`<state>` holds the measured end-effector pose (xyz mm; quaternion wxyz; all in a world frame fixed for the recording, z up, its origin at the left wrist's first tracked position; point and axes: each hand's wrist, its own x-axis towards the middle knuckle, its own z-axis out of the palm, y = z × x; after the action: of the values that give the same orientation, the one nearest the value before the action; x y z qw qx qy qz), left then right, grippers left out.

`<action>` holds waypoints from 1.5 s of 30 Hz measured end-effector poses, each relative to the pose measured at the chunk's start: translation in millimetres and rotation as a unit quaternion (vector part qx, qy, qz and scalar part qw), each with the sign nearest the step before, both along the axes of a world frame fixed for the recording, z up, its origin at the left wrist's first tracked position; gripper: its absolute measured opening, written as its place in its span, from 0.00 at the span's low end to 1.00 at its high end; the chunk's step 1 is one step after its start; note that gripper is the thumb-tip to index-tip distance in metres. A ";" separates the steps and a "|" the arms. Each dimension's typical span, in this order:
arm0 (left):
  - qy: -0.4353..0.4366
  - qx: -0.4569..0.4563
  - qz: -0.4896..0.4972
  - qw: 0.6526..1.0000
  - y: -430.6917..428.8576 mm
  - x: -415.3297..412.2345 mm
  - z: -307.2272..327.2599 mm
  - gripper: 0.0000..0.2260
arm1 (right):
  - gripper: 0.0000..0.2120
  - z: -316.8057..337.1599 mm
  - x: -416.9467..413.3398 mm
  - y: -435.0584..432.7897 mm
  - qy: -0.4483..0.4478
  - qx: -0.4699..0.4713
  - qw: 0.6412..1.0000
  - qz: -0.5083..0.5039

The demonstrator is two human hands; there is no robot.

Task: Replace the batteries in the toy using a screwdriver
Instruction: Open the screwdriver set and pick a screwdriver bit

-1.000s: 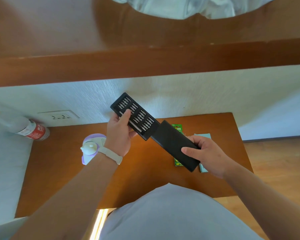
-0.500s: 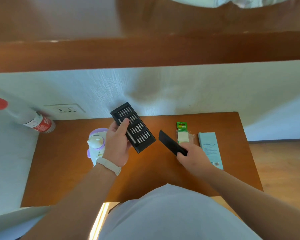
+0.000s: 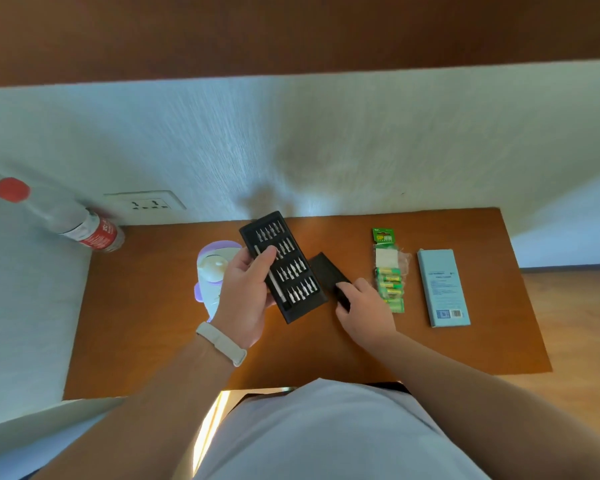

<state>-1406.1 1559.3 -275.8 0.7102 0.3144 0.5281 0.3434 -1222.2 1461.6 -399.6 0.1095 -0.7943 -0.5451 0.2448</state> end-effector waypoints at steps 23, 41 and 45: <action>0.004 0.008 -0.091 0.996 -6.5 15.1 5.1 0.10 | 0.12 87.4 12.1 6.7 0.198 0.112 0.960 -0.165; -0.074 0.048 -0.189 0.978 -37.4 88.1 35.6 0.14 | 0.13 205.8 69.7 -6.4 0.048 0.140 0.982 0.121; -0.067 0.055 -0.194 0.977 -40.1 95.0 39.7 0.16 | 0.13 208.0 78.9 -7.6 0.045 0.134 0.980 0.137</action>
<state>-1311.0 1519.3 -236.2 0.7785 0.4258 0.3886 0.2482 -1143.3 1454.0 -191.6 0.2048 -0.6782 -0.6712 0.2180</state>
